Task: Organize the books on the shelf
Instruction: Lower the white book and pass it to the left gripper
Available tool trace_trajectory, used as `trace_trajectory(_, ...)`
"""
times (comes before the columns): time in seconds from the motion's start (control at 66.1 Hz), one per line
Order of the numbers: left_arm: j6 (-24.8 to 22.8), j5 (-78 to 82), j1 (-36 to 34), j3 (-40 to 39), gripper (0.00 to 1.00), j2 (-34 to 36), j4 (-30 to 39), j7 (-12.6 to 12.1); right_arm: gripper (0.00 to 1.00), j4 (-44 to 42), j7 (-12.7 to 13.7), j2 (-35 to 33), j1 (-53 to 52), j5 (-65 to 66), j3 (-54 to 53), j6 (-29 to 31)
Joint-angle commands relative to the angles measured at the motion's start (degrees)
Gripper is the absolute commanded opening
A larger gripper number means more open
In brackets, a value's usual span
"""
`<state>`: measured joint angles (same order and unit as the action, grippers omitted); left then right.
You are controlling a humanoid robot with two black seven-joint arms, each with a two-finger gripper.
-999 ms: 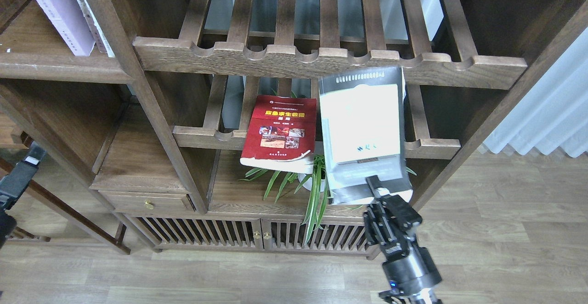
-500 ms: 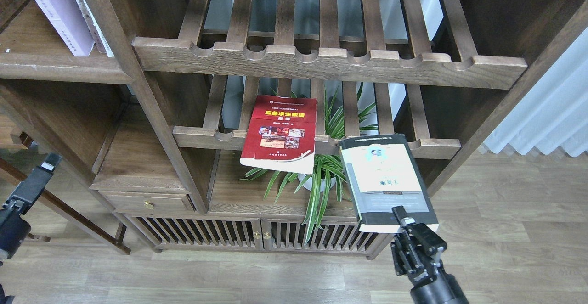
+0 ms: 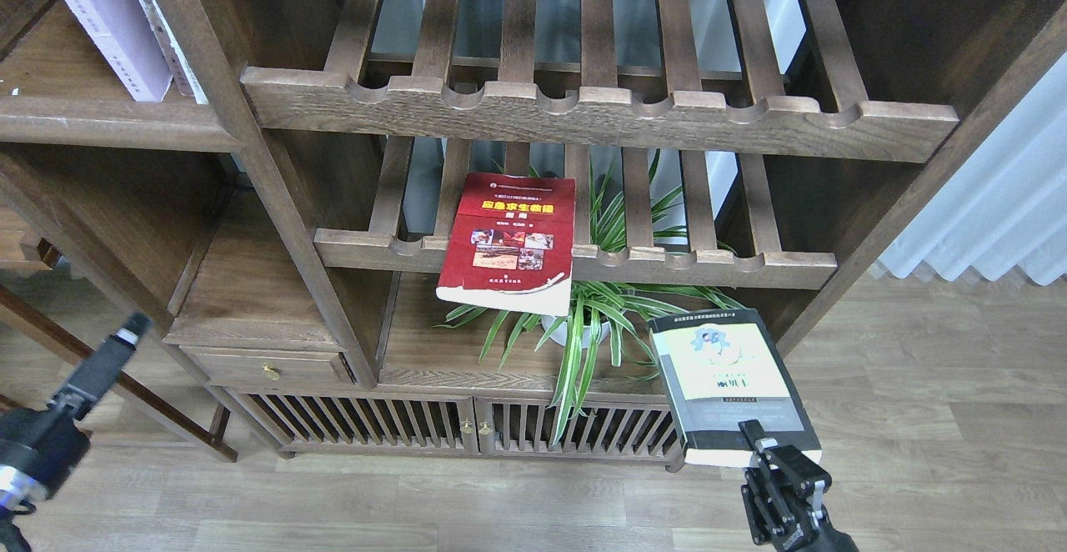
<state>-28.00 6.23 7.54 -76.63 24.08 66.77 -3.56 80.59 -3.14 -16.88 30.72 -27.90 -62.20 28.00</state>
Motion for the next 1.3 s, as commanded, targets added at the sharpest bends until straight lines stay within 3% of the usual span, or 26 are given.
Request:
trace_trajectory(0.0, 0.0, -0.87, 0.89, 3.93, 1.0, -0.88, -0.15, 0.14, 0.04, -2.97, 0.33, 1.15, -3.2, 1.01, 4.45, 0.0)
trace_trajectory(0.197, 0.0, -8.6, 0.28, 16.06, 1.0, -1.06, -1.12, 0.05, 0.05, -13.34, 0.85, 8.09, -10.67, 5.31, 9.29, 0.0)
trace_trajectory(0.484, 0.0, -13.88, 0.54, 22.92, 1.0, -3.08, -1.65, 0.22, 0.05, -20.73, 3.14, 16.79, -14.81, 6.9, 13.16, 0.0)
trace_trajectory(0.757, 0.0, -17.92, -0.07, 27.93, 1.0, -6.59, -2.61, 0.14, 0.05, -21.61, 5.77, 16.88, -15.69, 6.99, 18.17, 0.0)
trace_trajectory(0.999, 0.0, -18.98, -1.56, 30.92, 1.0, -14.06, -6.56, 0.05, 0.05, -21.52, 7.71, 16.88, -15.78, 7.34, 20.72, 0.0)
trace_trajectory(1.287, 0.0, -18.98, -3.94, 33.82, 1.0, -19.42, -11.22, 0.14, 0.05, -21.09, 7.8, 16.88, -15.69, 8.92, 22.48, 0.0)
